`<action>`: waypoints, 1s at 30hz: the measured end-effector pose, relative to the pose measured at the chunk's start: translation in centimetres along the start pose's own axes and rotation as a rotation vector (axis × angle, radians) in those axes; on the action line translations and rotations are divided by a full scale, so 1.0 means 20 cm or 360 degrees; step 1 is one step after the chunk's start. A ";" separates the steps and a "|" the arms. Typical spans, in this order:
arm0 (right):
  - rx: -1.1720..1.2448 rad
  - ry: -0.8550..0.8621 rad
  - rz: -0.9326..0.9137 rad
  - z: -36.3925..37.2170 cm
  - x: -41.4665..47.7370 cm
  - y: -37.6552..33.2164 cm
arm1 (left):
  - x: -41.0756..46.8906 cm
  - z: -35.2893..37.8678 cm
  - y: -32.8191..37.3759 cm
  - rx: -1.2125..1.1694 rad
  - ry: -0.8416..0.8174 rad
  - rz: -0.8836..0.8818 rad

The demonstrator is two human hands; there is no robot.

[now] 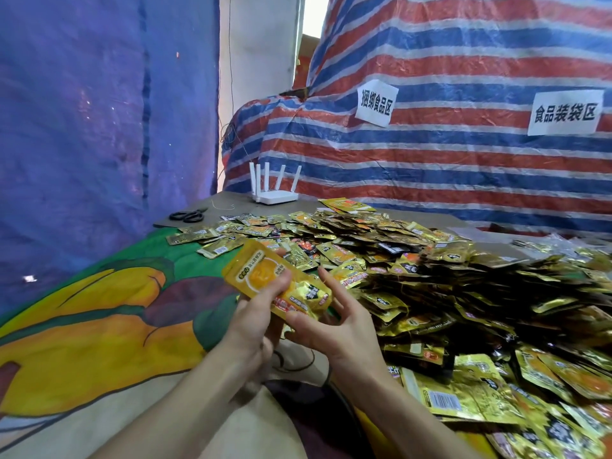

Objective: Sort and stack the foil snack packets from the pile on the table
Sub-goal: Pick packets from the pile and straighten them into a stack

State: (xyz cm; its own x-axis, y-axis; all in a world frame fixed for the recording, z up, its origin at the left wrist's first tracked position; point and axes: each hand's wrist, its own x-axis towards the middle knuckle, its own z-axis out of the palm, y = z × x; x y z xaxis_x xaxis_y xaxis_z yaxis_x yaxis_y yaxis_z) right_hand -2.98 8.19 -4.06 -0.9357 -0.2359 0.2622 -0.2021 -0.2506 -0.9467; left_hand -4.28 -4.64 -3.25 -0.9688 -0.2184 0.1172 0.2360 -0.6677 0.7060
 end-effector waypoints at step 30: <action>-0.1666 -0.0074 -0.0563 -0.12 0.02 -0.22 | -0.06 0.00 0.00 -0.0129 -0.0415 -0.0703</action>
State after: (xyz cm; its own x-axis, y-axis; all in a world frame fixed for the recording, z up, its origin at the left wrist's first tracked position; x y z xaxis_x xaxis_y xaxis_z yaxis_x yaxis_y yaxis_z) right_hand -3.17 11.53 -0.35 -0.7696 -0.3481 0.5353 -0.6212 0.6022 -0.5015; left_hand -3.12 -4.52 -3.39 -0.9616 0.2744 -0.0021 -0.2045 -0.7116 0.6722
